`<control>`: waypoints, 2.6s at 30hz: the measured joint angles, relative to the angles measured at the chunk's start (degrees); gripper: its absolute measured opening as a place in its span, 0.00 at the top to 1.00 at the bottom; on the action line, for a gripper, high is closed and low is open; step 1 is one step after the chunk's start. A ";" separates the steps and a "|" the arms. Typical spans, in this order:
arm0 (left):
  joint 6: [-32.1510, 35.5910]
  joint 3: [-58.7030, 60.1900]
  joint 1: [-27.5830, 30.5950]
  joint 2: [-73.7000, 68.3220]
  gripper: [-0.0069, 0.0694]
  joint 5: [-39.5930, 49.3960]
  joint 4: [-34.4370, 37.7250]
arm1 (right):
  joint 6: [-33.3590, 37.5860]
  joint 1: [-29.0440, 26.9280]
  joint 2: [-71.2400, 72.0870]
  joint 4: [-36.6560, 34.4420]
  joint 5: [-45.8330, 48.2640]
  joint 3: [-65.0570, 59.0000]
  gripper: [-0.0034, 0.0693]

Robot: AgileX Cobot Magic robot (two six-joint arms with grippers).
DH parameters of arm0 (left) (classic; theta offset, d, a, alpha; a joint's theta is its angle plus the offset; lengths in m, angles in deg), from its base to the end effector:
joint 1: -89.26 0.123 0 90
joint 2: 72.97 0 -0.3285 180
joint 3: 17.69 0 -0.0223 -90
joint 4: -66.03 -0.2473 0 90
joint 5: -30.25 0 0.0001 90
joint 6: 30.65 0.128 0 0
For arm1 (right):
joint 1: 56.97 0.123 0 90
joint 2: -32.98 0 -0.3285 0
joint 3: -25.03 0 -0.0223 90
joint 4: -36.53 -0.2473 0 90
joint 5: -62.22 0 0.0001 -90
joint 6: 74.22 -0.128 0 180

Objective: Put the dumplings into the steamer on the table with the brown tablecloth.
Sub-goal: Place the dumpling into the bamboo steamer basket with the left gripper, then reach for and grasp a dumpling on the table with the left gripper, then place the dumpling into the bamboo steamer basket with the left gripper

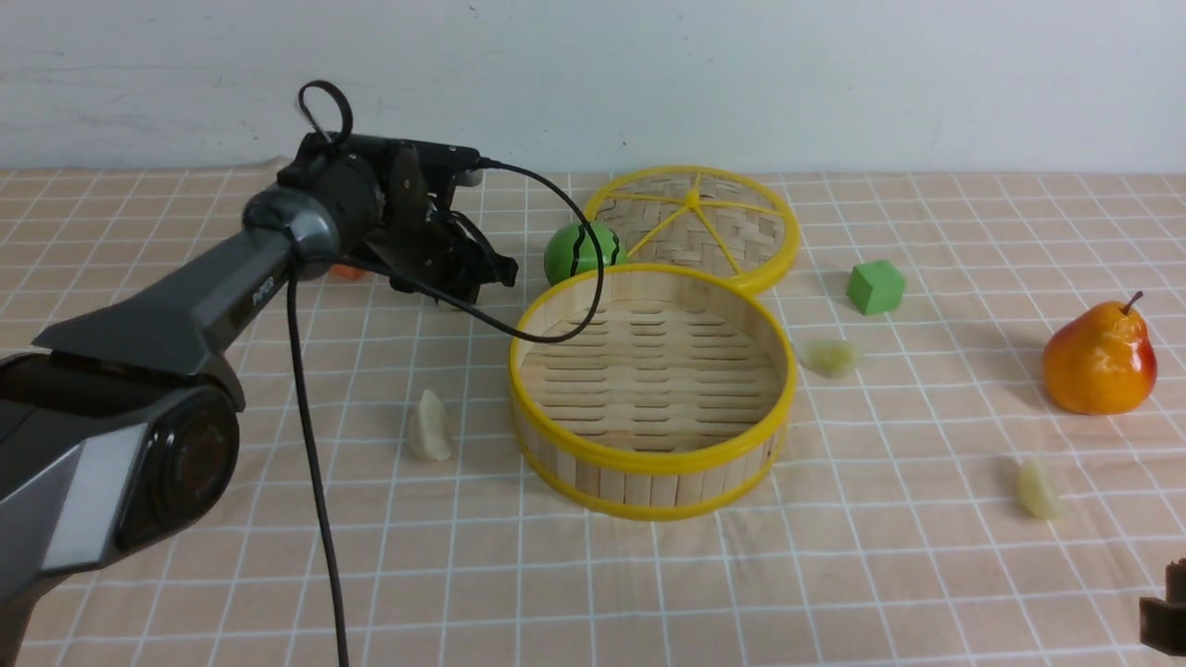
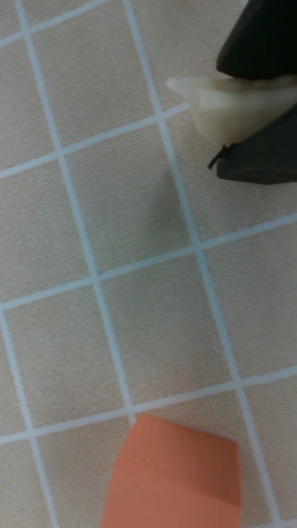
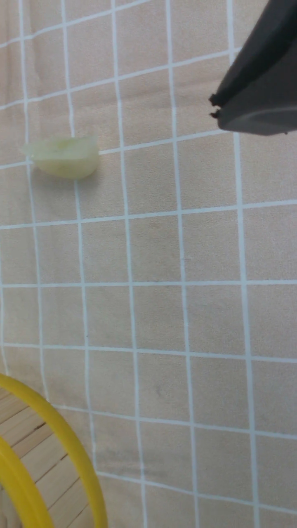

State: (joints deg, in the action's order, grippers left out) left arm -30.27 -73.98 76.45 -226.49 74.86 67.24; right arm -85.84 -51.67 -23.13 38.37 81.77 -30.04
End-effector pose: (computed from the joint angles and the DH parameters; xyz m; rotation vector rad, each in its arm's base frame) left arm 0.6053 -0.1396 0.1598 0.2725 2.4640 -0.1175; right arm 0.1519 0.0127 0.2436 0.0970 2.2826 0.1263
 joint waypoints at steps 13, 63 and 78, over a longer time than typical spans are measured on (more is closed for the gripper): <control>-7.22 -1.80 -7.87 13.27 0.60 21.24 3.57 | 0.00 0.00 0.00 0.00 -1.80 0.00 0.96; -38.33 51.51 -8.39 29.03 0.27 -6.79 -11.02 | -0.23 0.00 1.92 -11.56 -1.23 0.00 0.91; -22.65 43.62 -14.36 35.94 0.59 3.93 -7.37 | -0.23 0.00 1.92 -11.56 -1.45 0.00 0.89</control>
State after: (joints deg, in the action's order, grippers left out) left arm -52.92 -30.36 62.08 -190.55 78.79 59.87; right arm -86.07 -51.67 -21.21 26.81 80.32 -30.04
